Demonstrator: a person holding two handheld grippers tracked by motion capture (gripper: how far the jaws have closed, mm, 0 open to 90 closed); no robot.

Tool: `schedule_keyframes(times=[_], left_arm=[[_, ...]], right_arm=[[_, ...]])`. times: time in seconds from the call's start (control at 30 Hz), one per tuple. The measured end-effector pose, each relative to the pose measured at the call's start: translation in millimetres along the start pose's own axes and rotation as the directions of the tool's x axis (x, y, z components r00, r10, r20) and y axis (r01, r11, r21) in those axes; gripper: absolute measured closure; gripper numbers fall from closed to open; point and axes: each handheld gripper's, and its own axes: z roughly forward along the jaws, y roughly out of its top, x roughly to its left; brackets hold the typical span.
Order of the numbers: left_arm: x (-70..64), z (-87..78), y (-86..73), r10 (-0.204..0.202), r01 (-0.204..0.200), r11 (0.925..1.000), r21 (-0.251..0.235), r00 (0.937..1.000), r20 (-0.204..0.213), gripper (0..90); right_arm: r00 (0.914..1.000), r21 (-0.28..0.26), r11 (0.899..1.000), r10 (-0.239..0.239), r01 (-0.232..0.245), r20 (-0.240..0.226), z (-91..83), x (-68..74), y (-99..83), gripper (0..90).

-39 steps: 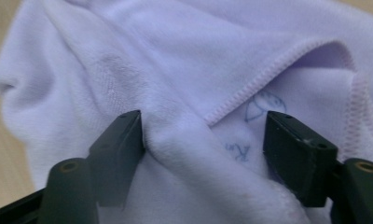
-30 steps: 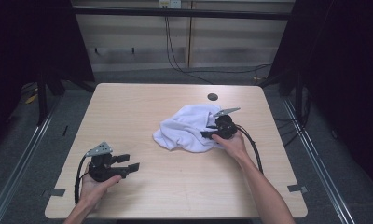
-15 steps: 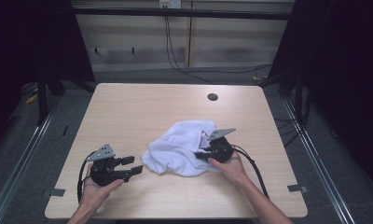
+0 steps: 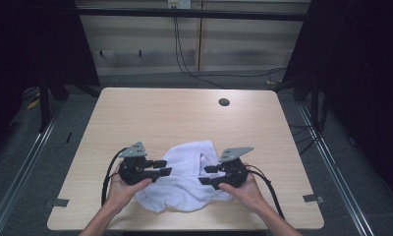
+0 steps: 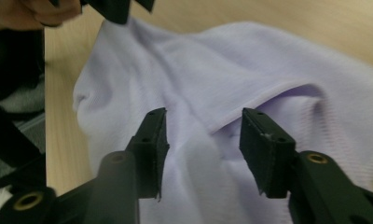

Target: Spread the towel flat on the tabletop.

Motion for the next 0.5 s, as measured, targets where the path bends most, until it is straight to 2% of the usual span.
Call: schedule_keyframes(times=[0.03, 0.07, 0.1, 0.17, 0.2, 0.23, 0.3, 0.4, 0.47, 0.5], left_arm=[[3.0, 7.3, 5.2, 0.004, -0.004, 0.9999, 0.011, 1.0, -0.004, 66.2], [4.9, 14.9, 9.8, 0.005, -0.005, 0.9999, 0.011, 0.9999, -0.011, 70.2], [7.0, 23.3, 14.6, -0.002, 0.002, 0.9999, 0.016, 0.9999, 0.01, 74.2], [6.7, 39.6, 20.9, 0.021, -0.022, 0.9988, 0.044, 0.9997, 0.014, 74.4], [6.0, 48.8, 22.7, 0.036, -0.037, 0.9957, 0.085, 0.9993, 0.011, 71.8], [5.9, 56.8, 22.1, 0.029, -0.03, 0.9947, 0.099, 0.9994, 0.018, 68.0], [6.9, 67.3, 16.2, 0.006, -0.009, 0.9934, 0.114, 0.9995, 0.032, 58.2], [7.4, 73.5, 3.6, -0.017, 0.013, 0.9921, 0.125, 0.9994, 0.029, 49.0], [7.5, 79.0, -0.1, -0.011, 0.007, 0.9884, 0.151, 0.9997, 0.023, 46.9], [6.7, 80.8, -0.8, -0.003, -0.001, 0.9893, 0.146, 0.9997, 0.024, 47.5]], right_arm=[[0.9999, -0.014, 1.0, 0.01, -0.01, 0.01, -4.4, -5.1, 1.5, 54.6], [0.9988, -0.02, 1.0, 0.023, -0.023, 0.043, -6.5, -10.8, 2.6, 56.0], [0.9971, -0.015, 0.999, 0.036, -0.035, 0.067, -5.9, -17.2, 3.1, 57.4], [0.9951, 0.006, 0.999, 0.039, -0.04, 0.091, -0.2, -27.3, 2.3, 57.7], [0.9942, 0.017, 0.999, 0.04, -0.042, 0.1, 4.3, -32.1, 0.9, 57.6], [0.9948, 0.021, 0.998, 0.064, -0.066, 0.079, 8.8, -36.9, -0.9, 57.2], [0.9944, 0.039, 0.996, 0.071, -0.074, 0.078, 15.6, -41.4, -4.1, 55.7], [0.9943, 0.056, 0.994, 0.096, -0.099, 0.046, 19.8, -42.3, -6.8, 54.5], [0.9931, 0.064, 0.992, 0.11, -0.112, 0.042, 20.7, -41.6, -8.4, 56.3], [0.9933, 0.068, 0.992, 0.106, -0.109, 0.046, 22.0, -41.6, -9.0, 59.6]])
